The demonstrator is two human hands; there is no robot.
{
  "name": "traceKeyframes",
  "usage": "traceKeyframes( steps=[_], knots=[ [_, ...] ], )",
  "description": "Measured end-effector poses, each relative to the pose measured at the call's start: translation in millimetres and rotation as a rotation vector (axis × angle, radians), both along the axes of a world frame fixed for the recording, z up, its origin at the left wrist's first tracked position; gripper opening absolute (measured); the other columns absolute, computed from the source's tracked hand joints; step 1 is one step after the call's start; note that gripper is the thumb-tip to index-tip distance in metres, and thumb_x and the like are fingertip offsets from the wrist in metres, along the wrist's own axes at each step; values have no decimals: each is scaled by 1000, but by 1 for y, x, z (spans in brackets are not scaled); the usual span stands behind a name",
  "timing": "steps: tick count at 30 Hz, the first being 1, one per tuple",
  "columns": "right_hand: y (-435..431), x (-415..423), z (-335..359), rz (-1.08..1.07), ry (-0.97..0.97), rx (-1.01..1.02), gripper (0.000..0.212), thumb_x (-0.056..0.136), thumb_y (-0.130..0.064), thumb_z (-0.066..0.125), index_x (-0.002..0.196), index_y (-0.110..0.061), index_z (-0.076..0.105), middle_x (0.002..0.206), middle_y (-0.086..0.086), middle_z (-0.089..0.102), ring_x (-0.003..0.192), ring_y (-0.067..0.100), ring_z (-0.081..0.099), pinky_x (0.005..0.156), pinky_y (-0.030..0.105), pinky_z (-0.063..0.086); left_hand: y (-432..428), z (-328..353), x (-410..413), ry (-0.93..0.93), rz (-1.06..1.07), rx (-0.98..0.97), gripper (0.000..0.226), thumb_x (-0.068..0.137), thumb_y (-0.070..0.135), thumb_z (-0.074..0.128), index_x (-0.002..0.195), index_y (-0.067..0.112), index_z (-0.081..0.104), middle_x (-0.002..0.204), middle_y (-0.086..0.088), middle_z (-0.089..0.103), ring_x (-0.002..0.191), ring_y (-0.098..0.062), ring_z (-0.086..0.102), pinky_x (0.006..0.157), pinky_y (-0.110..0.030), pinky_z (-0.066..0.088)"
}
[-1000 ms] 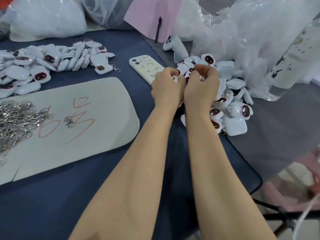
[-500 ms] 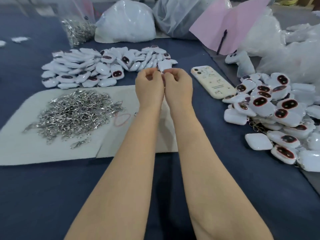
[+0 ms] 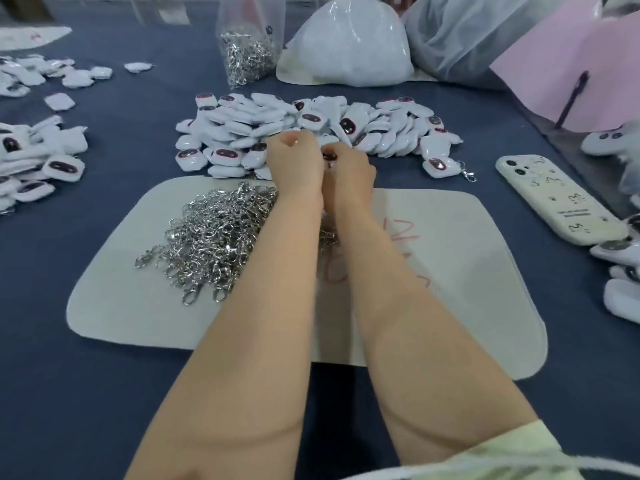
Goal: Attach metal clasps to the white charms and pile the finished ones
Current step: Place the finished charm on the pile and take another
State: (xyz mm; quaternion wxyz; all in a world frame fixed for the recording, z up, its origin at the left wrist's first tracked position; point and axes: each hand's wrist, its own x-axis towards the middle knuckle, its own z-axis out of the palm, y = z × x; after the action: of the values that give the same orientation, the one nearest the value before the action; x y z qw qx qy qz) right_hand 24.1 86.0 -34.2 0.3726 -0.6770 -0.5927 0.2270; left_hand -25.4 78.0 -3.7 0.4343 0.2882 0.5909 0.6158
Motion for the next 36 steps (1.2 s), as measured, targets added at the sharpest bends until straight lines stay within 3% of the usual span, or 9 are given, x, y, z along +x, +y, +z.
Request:
traceKeyframes(
  steps=[5, 9, 11, 13, 16, 22, 26, 31, 36],
  knots=[
    [11, -1, -5, 5, -217, -92, 32, 95, -24, 40, 123, -28, 54, 130, 8, 50, 118, 32, 38, 92, 35, 33, 9, -7, 2, 22, 11, 3, 5, 91, 11, 48, 96, 13, 49, 88, 0, 54, 82, -16, 51, 79, -31, 47],
    [8, -1, -1, -36, -93, -53, 35, 92, -20, 41, 117, -28, 63, 127, 10, 51, 114, 32, 45, 95, 37, 40, 5, -6, 1, -17, 7, 10, 13, 90, 9, 47, 101, 6, 54, 78, -5, 54, 69, -13, 47, 59, -23, 39],
    [1, 2, 2, -38, 80, 23, 32, 91, -15, 42, 109, -22, 68, 119, 12, 57, 108, 29, 52, 93, 36, 44, -2, -5, 3, 20, -3, 10, 21, 90, 8, 46, 105, -1, 57, 100, -28, 60, 56, -9, 38, 50, -21, 31],
    [-11, 7, 9, -47, 258, 96, 29, 89, -9, 46, 105, -18, 68, 107, 7, 62, 105, 22, 54, 91, 31, 44, -9, -2, 6, 55, -27, 19, 27, 90, 9, 47, 110, -7, 57, 121, -31, 54, 54, -10, 35, 47, -20, 28],
    [-30, 18, 21, -31, 412, 143, 29, 86, -1, 45, 90, -23, 64, 82, -12, 59, 87, 9, 56, 82, 25, 46, -20, 2, 11, 90, -96, 15, 24, 91, 13, 48, 101, -2, 64, 105, -28, 64, 71, -18, 51, 59, -26, 40],
    [-69, 39, 25, 16, 430, 105, 26, 82, 0, 48, 76, -25, 48, 88, -1, 62, 91, 21, 61, 85, 35, 50, -49, -2, 18, -22, -223, 14, 23, 93, 16, 49, 72, 13, 54, 79, -10, 58, 70, -23, 53, 63, -29, 44],
    [-86, 47, 8, -5, 291, 84, 9, 85, -9, 52, 89, -18, 53, 90, -4, 60, 93, 21, 59, 77, 29, 46, -66, -17, 18, -53, -165, 7, 22, 93, 15, 49, 71, 15, 51, 74, -5, 54, 71, -21, 50, 62, -27, 42],
    [-88, 38, -7, 182, -183, 23, 32, 91, -22, 51, 122, -17, 56, 128, 6, 57, 115, 30, 49, 99, 39, 38, -67, -20, 8, -189, -56, 64, 24, 93, 6, 47, 69, 9, 51, 68, -8, 57, 63, -18, 55, 62, -26, 47],
    [-84, 33, -6, 253, -385, 9, 24, 88, -25, 51, 108, -19, 62, 118, 8, 57, 110, 34, 47, 90, 40, 40, -63, -20, 1, -171, -47, 87, 21, 93, 6, 46, 73, 8, 52, 73, -9, 58, 62, -14, 58, 55, -20, 48]
  ],
)
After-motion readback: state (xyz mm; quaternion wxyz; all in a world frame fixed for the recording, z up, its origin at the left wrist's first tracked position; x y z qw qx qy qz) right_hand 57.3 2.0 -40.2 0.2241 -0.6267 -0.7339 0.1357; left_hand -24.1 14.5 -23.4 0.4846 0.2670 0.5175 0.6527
